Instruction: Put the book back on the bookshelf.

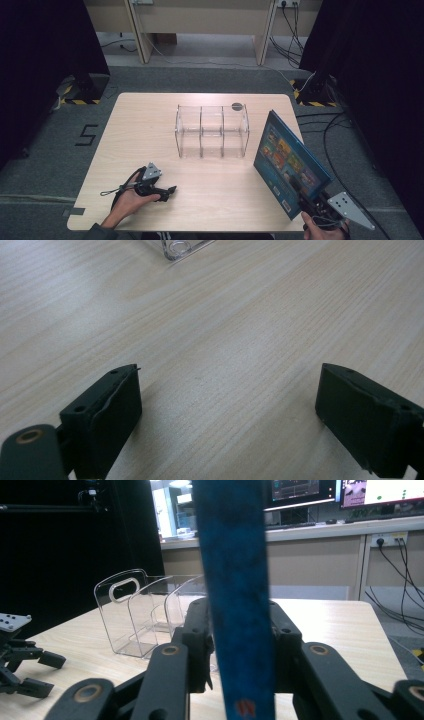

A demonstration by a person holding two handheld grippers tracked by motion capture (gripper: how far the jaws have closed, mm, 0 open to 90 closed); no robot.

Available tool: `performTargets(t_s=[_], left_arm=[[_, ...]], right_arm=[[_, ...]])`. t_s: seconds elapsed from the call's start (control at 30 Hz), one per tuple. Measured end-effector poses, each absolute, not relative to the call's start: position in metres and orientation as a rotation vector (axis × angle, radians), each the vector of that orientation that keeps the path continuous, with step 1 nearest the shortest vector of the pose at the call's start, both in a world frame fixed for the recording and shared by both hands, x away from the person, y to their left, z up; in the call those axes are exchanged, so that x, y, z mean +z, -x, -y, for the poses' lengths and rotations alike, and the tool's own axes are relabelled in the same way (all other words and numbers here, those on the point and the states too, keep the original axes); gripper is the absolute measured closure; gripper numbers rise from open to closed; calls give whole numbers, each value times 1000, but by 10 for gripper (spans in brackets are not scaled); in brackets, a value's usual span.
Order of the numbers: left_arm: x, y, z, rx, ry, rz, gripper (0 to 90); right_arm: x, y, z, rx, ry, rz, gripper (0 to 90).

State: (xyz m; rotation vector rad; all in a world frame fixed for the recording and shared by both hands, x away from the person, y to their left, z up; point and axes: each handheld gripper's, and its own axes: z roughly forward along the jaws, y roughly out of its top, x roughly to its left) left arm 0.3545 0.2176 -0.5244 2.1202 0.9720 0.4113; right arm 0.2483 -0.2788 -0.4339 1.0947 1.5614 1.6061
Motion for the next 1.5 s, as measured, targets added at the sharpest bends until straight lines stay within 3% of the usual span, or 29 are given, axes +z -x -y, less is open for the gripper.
performTargets(t_s=[0.27, 0.87, 1.5], left_arm=[[-524, -355, -218, 412, -2121, -971, 105], [-524, -355, -218, 411, -2122, -971, 103], [-524, -355, -217, 409, -2121, -970, 101]], right_arm=[[-434, -255, 282, 1617, -1084, -1554, 581], [-426, -261, 288, 1607, -967, -1552, 793], [-422, -268, 289, 1631, -930, -1540, 802]])
